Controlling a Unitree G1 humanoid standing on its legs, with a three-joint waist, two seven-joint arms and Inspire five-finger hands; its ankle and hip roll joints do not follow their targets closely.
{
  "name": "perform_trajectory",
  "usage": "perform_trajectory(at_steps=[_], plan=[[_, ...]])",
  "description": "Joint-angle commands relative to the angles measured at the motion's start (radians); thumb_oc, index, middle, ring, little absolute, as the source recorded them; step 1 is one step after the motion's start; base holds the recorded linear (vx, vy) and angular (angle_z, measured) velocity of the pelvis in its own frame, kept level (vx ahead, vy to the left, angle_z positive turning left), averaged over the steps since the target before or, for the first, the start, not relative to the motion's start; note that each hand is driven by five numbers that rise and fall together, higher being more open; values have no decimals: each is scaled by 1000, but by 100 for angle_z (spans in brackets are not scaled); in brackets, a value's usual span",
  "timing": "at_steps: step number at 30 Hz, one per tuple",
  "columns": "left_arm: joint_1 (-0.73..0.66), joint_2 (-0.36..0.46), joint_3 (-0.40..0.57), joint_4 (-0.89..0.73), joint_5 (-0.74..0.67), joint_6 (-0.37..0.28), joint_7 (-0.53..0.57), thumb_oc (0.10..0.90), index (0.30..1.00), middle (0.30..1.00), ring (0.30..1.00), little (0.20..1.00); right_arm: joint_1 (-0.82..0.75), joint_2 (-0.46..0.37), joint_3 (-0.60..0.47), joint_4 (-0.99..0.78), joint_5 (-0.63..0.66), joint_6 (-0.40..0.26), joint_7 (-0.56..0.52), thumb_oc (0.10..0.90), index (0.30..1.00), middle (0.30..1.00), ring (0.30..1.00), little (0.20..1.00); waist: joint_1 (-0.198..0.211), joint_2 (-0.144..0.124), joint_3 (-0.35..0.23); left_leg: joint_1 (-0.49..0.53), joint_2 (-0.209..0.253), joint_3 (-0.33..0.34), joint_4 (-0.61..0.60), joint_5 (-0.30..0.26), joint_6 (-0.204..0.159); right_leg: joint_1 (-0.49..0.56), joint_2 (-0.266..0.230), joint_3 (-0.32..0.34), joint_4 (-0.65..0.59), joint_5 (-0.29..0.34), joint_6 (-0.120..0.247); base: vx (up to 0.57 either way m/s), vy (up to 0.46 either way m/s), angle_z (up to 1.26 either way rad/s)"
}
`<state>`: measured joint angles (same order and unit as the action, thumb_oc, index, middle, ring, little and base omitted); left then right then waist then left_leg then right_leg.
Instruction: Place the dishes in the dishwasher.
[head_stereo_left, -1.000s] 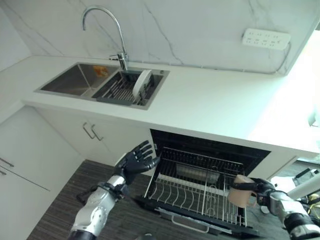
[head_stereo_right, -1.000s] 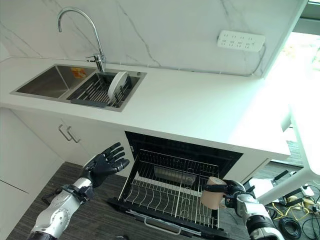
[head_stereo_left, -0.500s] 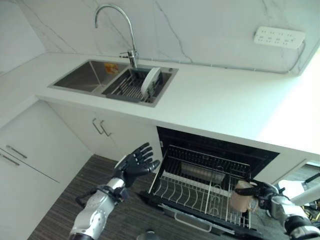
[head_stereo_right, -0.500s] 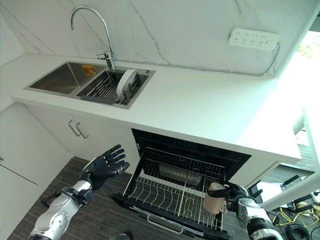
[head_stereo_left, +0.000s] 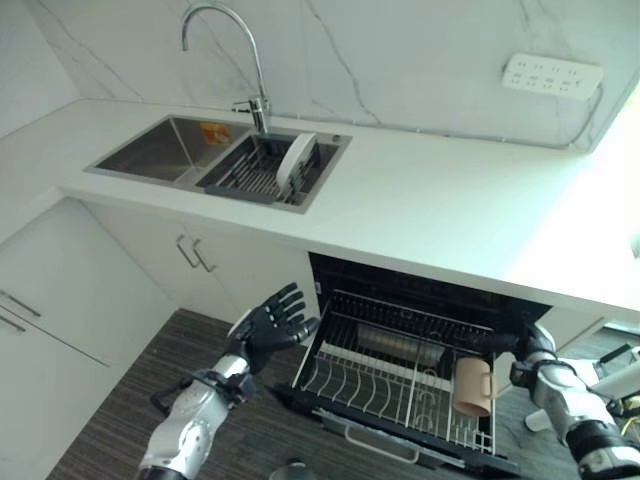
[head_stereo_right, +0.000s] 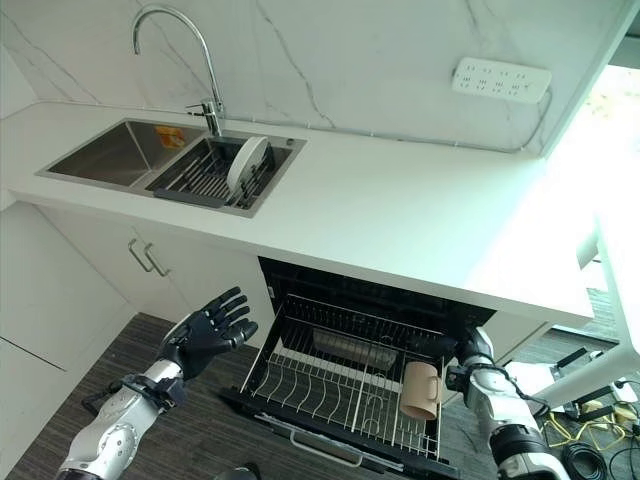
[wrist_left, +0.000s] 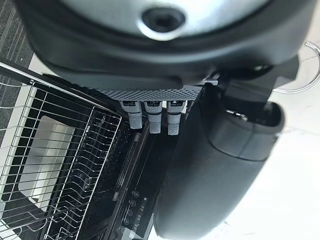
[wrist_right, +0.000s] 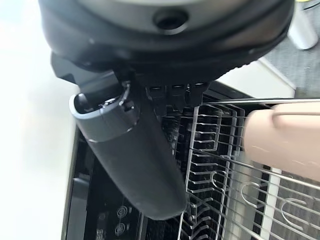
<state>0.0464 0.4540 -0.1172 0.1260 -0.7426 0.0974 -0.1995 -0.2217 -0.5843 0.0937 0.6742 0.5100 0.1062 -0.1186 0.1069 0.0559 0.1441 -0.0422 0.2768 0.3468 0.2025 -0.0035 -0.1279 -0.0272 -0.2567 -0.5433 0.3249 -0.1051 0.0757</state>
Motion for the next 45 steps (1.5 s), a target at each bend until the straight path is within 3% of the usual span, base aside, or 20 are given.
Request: perform_trajectory(at_steps=[1,10,12,13,17,24,30,33,36,37,40,44,45], plan=[[-65,17,38,-143,-43,-131,7,800,900,900,900,900,-54,-42,-108,-155,-49,-148,-36,800,900,900,900,900,-19,-13,-37,-40,30,-9,98,-92,-53,64,0,11,-25,-84,42,36,15,1],[-4,-7,158,-192,-53,-201,4,800,900,900,900,900,153,83,-205,-446,-28,-43,104,800,900,900,900,900,-77,-34,-39,-34,27,3,98,-95,-50,42,-3,46,-25,-70,52,26,9,-3],[17,-16,192,-203,-44,-214,12,800,900,900,900,900,210,155,-240,-539,60,-62,102,800,900,900,900,900,-97,-39,-35,-41,29,24,98,-79,-39,26,-3,40,-25,-50,43,-33,28,-8],[37,-24,218,-209,-39,-240,18,800,900,900,900,900,257,196,-258,-597,82,-104,125,800,900,900,900,900,-109,-40,-35,-40,30,31,98,-79,-38,20,-3,48,-25,-48,45,37,36,-2],[78,-32,261,-242,-38,-282,12,800,900,900,900,900,332,232,-282,-697,63,-150,164,800,900,900,900,900,-123,-41,-36,-36,30,44,98,-81,-37,14,-3,59,-25,-47,48,20,27,-2],[58,-31,270,-285,-92,-312,-24,800,900,900,900,900,308,193,-313,-799,75,-224,166,800,900,900,900,900,-119,-46,-35,-35,22,51,98,-93,-30,13,-15,54,-25,-44,60,22,82,-5],[60,-36,277,-324,-63,-289,-56,800,900,900,900,900,319,191,-340,-882,74,-269,157,800,900,900,900,900,-109,-56,-37,-31,-30,53,98,-124,-1,8,-55,64,-25,-18,97,52,229,2],[52,-27,283,-329,-71,-241,-98,800,900,900,900,900,321,224,-345,-910,137,-303,102,800,900,900,900,900,-112,-68,-26,-27,-93,47,98,-155,28,-24,-108,89,-25,52,134,70,318,-4],[59,-21,286,-334,-64,-222,-114,800,900,900,900,900,322,260,-333,-923,125,-327,91,800,900,900,900,900,-125,-81,-14,-24,-124,42,98,-173,42,-71,-138,122,-25,122,151,29,254,-13],[80,-9,292,-348,-60,-221,-106,800,900,900,900,900,329,276,-315,-938,96,-351,93,800,900,900,900,900,-128,-96,-5,-22,-135,70,98,-183,49,-90,-153,94,-25,190,168,-73,259,-40],[87,4,302,-349,-104,-218,-87,800,900,900,900,900,335,255,-317,-945,95,-361,93,800,900,900,900,900,-133,-93,-1,-26,-124,108,98,-184,69,-43,-94,59,-25,176,153,-104,219,-72],[62,0,278,-331,-124,-241,-66,800,900,900,900,900,308,211,-350,-943,190,-406,91,800,900,900,900,900,-163,-73,12,-47,-111,109,98,-175,98,13,80,100,-25,115,97,-110,166,-34],[58,-3,273,-327,-122,-246,-64,800,900,900,900,900,302,210,-359,-947,212,-408,91,800,900,900,900,900,-166,-74,12,-48,-117,110,98,-176,99,18,98,103,-25,105,93,-92,83,-18]])
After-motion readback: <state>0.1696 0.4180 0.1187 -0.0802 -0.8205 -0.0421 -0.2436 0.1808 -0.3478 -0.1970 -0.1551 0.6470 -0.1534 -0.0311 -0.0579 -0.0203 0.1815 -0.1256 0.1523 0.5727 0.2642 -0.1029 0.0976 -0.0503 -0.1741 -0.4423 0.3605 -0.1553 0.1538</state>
